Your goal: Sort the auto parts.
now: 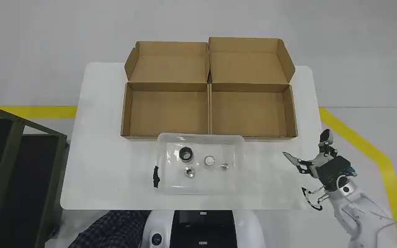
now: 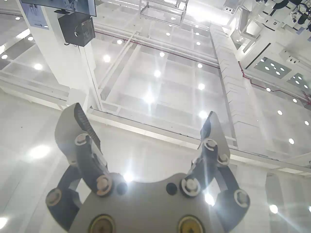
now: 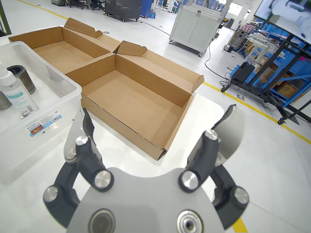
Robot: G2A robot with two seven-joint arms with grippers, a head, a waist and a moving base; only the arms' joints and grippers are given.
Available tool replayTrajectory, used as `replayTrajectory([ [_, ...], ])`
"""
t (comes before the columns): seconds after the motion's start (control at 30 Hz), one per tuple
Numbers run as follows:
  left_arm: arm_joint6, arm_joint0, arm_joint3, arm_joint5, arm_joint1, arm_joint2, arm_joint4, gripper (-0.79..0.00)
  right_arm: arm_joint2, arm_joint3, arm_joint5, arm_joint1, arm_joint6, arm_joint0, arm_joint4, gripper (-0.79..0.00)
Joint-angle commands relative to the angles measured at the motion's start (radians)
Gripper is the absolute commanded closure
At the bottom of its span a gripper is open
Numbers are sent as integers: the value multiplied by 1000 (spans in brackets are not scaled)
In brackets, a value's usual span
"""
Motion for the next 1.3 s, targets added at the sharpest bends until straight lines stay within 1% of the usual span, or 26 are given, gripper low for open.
replayTrajectory([
  [0.0, 0, 0, 0, 0, 0, 0, 0, -785, -11, -22, -22, 3, 21, 7, -16, -785],
  [0.1, 0, 0, 0, 0, 0, 0, 0, -785, -54, -75, -33, 4, 65, 11, -61, -785],
  [0.23, 0, 0, 0, 0, 0, 0, 0, -785, -120, -123, -91, 8, 114, 33, -85, -785],
  [0.37, 0, 0, 0, 0, 0, 0, 0, -785, -183, -143, -152, 10, 165, 72, -76, -785],
  [0.6, 0, 0, 0, 0, 0, 0, 0, -785, -292, -158, -219, 13, 281, 143, -68, -785],
  [0.97, 0, 0, 0, 0, 0, 0, 0, -785, -493, -113, -261, 6, 462, 287, -41, -785],
  [1.27, 0, 0, 0, 0, 0, 0, 0, -785, -598, -42, -239, -2, 557, 372, -18, -785],
])
